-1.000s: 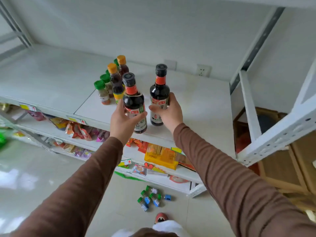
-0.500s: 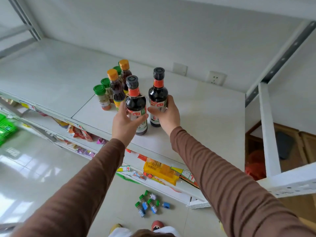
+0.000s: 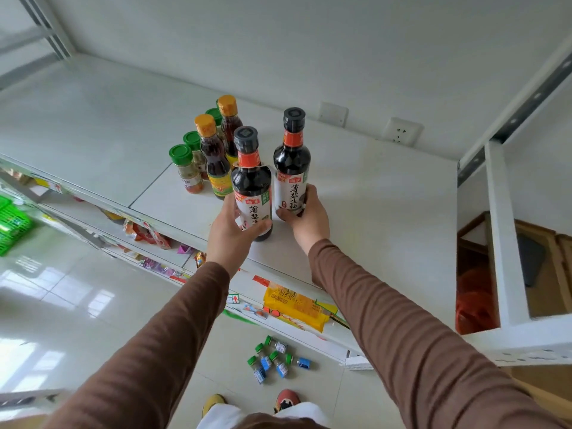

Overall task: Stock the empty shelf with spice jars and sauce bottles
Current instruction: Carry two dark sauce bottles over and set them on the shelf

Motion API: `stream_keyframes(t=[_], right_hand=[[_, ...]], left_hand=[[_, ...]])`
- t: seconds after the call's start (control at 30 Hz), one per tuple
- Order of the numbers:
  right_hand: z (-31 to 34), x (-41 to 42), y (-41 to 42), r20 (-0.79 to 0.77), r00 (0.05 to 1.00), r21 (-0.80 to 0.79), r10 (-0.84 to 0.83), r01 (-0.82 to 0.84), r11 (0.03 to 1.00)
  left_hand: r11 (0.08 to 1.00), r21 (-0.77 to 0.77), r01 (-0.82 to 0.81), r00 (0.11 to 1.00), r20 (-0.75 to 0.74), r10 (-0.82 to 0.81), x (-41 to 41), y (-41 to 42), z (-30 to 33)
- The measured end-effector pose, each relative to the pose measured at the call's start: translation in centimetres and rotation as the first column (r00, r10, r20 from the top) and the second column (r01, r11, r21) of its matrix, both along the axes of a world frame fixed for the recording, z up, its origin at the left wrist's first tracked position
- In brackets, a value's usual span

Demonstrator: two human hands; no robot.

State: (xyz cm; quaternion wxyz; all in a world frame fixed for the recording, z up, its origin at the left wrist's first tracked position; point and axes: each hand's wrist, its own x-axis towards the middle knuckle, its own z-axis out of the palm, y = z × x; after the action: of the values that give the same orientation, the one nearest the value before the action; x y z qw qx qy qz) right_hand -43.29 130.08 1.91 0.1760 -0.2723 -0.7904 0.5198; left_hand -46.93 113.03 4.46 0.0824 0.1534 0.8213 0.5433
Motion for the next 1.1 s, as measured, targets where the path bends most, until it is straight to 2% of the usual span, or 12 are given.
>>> stream_keyframes(t=[0.17,0.43,0.53,0.67,0.73,0.83,0.97,1.1], right_hand=[[0.9,-3.1,1.1,-0.018,0.999,0.036,-0.048,0.048,0.998],[1.0,-6.1,2.2,-0.007,0.999,0.075,-0.035,0.036,0.997],[1.1,-5.5,2.2,-0.007,1.0,0.005,-0.012,0.012,1.0],[1.2,-2.5,0.7,-0.052,0.996,-0.177,-0.079,0.068,0.982],[0.6,-0.3,-0.8,-0.055,0.998,-0.191,-0.037,0.026,0.981],[0.3,2.8,-3.4,-0.068,0.996,-0.299,0.059,-0.077,0.951],[0.1,4.2,-5.6,-0.104,0.979,-0.342,0.173,-0.199,0.919],[0.2,3.9,-5.8,-0.103,0.981,-0.345,0.165,-0.19,0.919]], left_hand=[[1.0,-0.009,0.002,1.0,0.012,-0.002,0.0,0.1,0.2],[0.999,0.034,0.011,1.0,0.027,-0.012,-0.2,0.1,0.0],[0.998,0.059,0.028,0.998,0.05,-0.031,-0.1,0.0,0.1],[0.972,0.23,0.056,0.983,0.156,-0.094,1.1,-0.8,-0.3],[0.961,0.271,0.059,0.977,0.183,-0.111,2.1,-1.3,-0.6],[0.949,0.309,0.057,0.97,0.207,-0.125,3.3,-1.9,-0.9],[0.939,0.327,0.105,0.965,0.194,-0.175,3.5,-2.0,-0.8],[0.929,0.337,0.15,0.958,0.182,-0.22,2.6,-1.6,-0.4]])
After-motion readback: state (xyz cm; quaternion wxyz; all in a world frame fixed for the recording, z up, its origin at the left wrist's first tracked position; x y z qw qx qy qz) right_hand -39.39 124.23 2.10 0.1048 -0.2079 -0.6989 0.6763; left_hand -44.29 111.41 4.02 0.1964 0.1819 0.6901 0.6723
